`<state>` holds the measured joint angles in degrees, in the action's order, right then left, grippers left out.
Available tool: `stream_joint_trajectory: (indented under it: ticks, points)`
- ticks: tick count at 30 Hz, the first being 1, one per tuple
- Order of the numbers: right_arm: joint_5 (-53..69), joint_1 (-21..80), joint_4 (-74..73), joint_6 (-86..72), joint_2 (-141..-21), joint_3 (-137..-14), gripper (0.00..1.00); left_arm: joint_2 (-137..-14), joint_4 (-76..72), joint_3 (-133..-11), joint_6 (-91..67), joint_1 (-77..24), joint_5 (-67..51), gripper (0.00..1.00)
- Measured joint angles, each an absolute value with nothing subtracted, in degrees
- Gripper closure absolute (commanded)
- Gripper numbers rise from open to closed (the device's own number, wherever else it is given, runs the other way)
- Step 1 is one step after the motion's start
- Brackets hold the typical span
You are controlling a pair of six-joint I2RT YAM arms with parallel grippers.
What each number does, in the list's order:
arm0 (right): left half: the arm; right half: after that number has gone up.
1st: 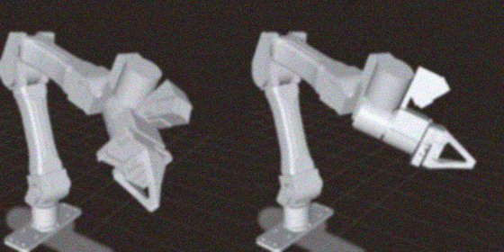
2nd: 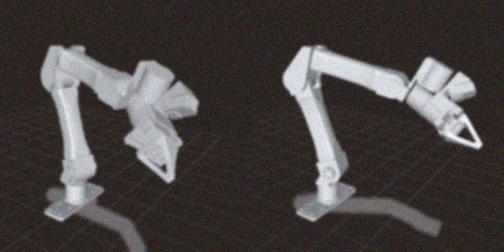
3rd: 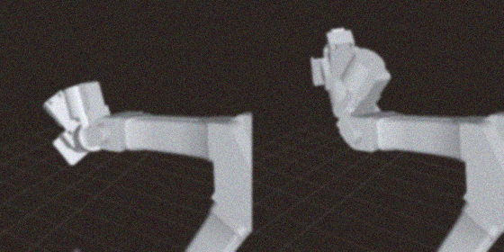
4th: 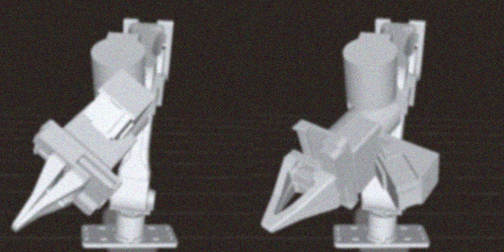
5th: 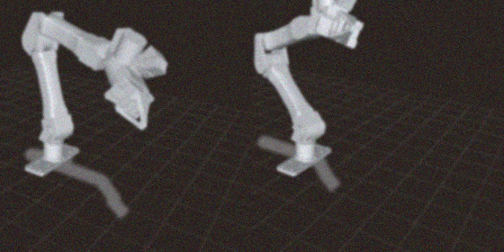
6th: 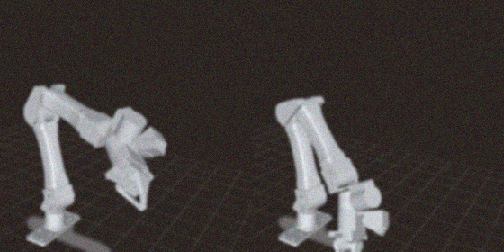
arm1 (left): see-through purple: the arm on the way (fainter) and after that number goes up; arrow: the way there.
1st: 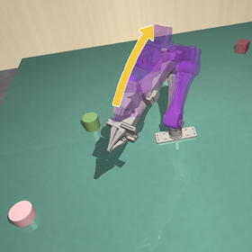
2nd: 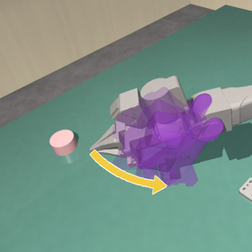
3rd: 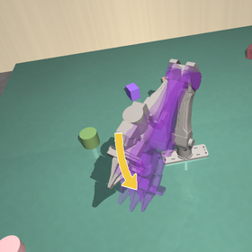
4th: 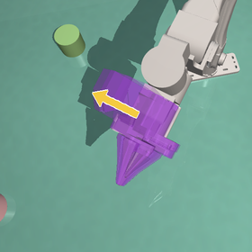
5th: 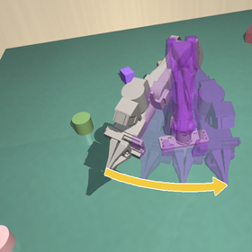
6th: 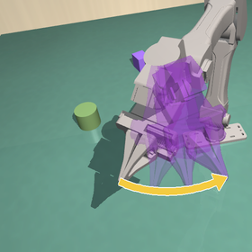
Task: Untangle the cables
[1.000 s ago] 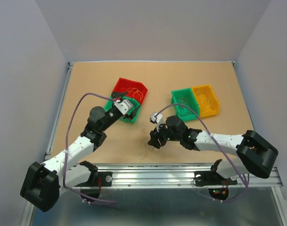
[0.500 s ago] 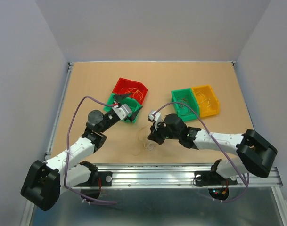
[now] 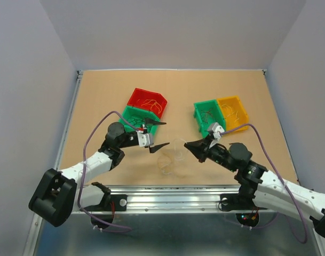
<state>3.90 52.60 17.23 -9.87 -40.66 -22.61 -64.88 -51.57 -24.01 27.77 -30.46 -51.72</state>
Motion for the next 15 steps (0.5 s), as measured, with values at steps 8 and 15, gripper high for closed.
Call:
stream_joint_trajectory:
  ticks: [8, 15]
  points:
    - [-2.8, 52.6, 18.2, -12.3, -27.9, -18.3, 0.99, -67.4, -48.4, -24.0, 30.4, -33.1, -58.2, 0.10]
    - [-6.7, 52.6, 19.7, -13.5, -24.9, -16.4, 0.99, -71.8, -40.7, -25.3, 37.0, -41.8, -53.6, 0.13]
